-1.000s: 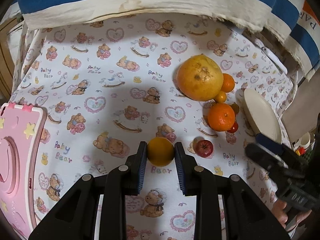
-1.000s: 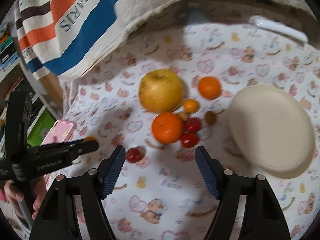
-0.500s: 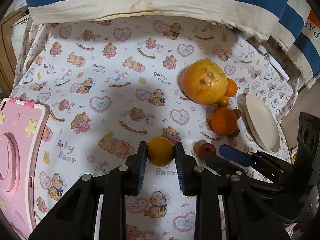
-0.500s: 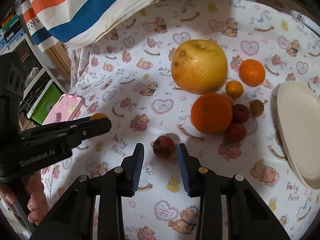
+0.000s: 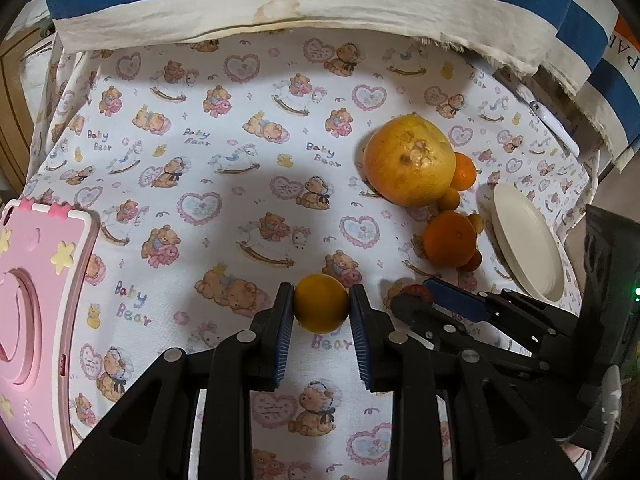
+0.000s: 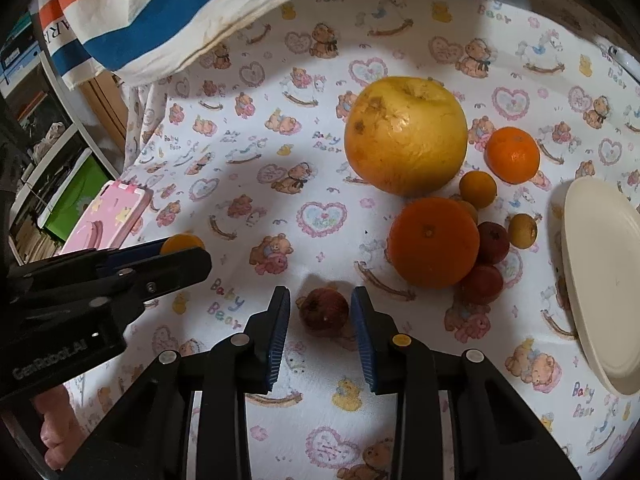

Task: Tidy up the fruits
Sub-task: 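Lift and carry the citrus and plum toward the cream plate with both tools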

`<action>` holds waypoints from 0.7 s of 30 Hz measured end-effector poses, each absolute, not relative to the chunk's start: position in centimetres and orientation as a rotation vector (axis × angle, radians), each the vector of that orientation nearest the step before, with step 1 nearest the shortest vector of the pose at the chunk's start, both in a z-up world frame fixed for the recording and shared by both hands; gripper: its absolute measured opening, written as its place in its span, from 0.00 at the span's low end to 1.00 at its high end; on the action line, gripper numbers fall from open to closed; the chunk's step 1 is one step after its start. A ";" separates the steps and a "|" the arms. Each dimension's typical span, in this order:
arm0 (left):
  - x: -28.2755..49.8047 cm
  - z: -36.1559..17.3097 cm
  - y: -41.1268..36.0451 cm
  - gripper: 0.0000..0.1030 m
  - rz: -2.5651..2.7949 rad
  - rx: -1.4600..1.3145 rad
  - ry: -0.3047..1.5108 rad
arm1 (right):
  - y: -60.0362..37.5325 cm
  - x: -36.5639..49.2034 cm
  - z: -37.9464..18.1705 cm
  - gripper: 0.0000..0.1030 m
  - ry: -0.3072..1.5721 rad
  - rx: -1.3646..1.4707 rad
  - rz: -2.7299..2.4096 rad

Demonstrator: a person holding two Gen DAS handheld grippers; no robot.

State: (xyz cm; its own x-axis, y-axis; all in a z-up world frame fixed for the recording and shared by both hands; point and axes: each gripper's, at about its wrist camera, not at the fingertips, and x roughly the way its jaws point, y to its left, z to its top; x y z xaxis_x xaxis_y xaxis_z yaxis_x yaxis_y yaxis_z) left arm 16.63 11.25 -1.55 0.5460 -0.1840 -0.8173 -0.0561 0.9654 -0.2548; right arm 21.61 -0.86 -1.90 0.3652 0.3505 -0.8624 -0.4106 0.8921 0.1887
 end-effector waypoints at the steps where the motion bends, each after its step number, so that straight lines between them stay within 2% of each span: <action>1: 16.6 -1.6 11.2 0.26 -0.076 -0.262 0.994 | -0.8 21.6 -2.1 0.28 1.095 -0.065 0.488; 13: 15.7 -0.4 9.9 0.26 -0.146 -0.247 0.969 | -3.6 19.9 0.0 0.26 1.039 -0.076 0.470; 21: 14.4 1.9 6.2 0.26 -0.161 -0.160 0.929 | -8.5 18.7 3.8 0.26 0.955 -0.032 0.448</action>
State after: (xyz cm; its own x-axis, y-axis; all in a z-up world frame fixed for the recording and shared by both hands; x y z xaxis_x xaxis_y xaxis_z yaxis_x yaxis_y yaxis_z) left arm 14.44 6.23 1.91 0.5884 -0.2061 -0.7819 0.0687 0.9762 -0.2055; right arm 18.69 -8.50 3.83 0.4937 0.3553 -0.7937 -0.3830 0.9083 0.1683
